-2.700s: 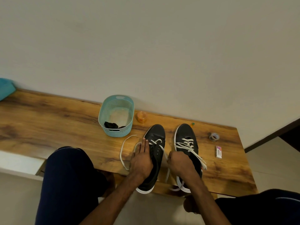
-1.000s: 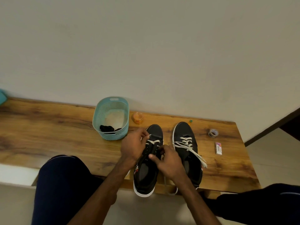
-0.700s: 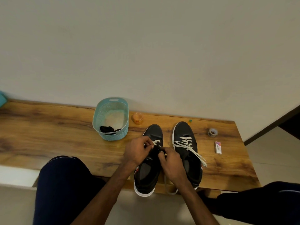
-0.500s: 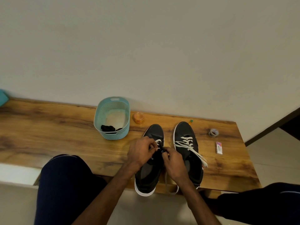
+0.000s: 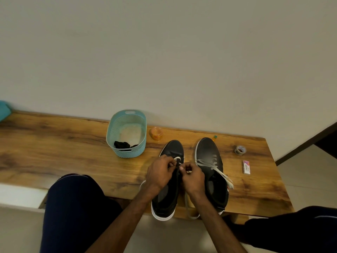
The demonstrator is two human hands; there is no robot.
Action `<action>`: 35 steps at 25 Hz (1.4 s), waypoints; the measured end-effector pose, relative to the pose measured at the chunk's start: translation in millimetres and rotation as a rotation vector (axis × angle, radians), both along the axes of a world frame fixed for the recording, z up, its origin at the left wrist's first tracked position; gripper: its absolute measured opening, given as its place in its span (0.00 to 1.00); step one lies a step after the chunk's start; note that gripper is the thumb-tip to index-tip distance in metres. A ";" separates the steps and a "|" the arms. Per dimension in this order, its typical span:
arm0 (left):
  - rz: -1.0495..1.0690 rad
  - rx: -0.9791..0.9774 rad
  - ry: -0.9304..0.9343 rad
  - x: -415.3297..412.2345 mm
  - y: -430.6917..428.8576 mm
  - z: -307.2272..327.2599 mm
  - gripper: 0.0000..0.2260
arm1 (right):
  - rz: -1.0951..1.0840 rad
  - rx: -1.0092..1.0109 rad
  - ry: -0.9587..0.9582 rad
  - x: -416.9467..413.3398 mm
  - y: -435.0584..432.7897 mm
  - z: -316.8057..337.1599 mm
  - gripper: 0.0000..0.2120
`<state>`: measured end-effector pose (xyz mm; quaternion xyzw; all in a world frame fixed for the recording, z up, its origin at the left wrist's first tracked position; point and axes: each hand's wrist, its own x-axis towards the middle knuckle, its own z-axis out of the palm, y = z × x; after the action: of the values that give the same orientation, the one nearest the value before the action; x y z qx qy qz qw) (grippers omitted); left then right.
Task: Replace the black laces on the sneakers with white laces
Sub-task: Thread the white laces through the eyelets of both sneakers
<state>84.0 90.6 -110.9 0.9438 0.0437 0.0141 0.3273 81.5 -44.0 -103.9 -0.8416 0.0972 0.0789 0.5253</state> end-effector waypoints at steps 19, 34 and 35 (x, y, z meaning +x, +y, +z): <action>0.176 0.006 -0.001 -39.1 2.3 -18.7 0.28 | 0.313 -0.342 -0.018 -19.9 -2.1 22.1 0.11; 0.293 -0.068 0.003 -38.9 1.3 -20.6 0.37 | 0.447 -0.585 0.028 3.3 10.5 35.6 0.16; 0.298 -0.086 0.006 -38.9 1.0 -21.1 0.36 | 0.435 -0.586 0.001 1.1 14.1 32.0 0.16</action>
<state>45.1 91.6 -132.0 0.9120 0.1846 0.0580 0.3618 82.6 -29.8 -71.9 -0.9573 -0.0651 0.1580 0.2330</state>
